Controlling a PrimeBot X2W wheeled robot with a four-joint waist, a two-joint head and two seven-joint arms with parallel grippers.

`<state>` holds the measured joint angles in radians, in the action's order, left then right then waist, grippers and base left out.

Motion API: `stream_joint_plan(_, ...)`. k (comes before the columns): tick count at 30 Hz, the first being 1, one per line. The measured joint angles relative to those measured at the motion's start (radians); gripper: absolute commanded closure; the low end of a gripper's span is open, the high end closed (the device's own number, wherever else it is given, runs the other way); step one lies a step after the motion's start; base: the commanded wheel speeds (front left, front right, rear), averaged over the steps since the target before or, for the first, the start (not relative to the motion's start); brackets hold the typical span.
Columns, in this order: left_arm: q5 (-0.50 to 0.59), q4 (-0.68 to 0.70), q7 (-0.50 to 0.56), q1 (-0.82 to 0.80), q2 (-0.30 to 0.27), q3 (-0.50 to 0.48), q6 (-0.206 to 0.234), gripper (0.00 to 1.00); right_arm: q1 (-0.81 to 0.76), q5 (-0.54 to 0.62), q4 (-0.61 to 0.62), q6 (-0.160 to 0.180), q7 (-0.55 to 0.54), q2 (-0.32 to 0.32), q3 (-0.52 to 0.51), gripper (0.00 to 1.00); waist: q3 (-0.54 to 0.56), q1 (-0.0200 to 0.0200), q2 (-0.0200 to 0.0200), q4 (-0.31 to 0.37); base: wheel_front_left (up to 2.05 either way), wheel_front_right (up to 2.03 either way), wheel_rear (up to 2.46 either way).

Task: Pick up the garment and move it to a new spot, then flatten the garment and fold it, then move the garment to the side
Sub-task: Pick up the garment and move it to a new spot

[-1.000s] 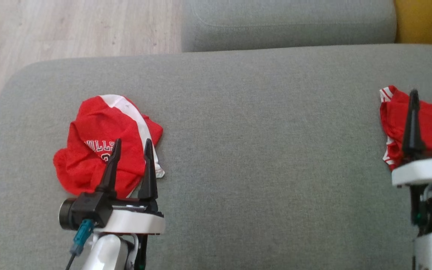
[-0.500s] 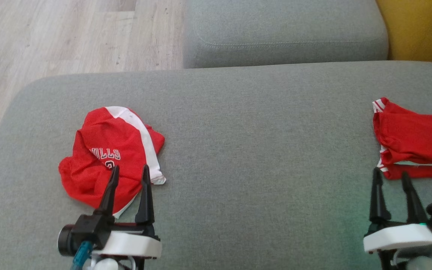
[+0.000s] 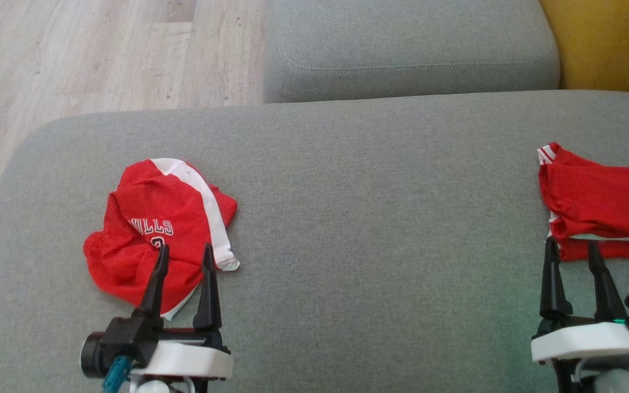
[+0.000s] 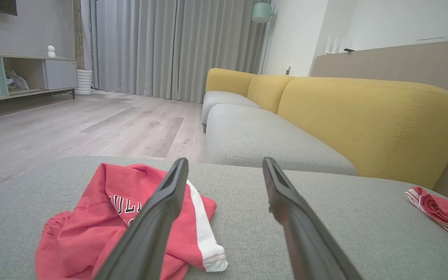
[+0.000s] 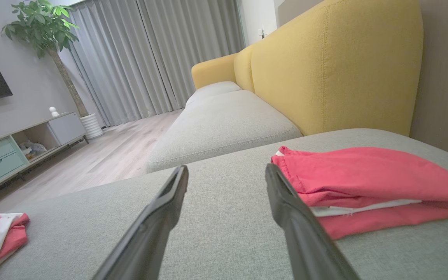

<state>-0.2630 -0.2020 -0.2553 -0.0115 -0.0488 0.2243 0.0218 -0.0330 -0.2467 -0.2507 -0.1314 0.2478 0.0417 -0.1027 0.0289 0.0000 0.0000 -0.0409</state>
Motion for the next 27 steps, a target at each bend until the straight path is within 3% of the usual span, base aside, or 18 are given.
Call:
stream_joint_plan(11, 0.0, -0.001, 0.0, 0.0, 0.0, 0.0, 0.002, 0.0, -0.004, -0.009, 0.001, 0.0, 0.0, 0.0, 0.033, 0.0, 0.003, 0.0, 0.0, -0.041, 0.0, 0.0, 0.0)
stream_joint_plan(27, 0.027, -0.006, 0.0, 0.0, 0.0, -0.04, -0.002, 0.0, -0.026, -0.041, 0.01, 0.0, 0.0, 0.0, 0.15, 0.0, 0.022, 0.0, 0.0, -0.22, 0.0, 0.0, 0.0)
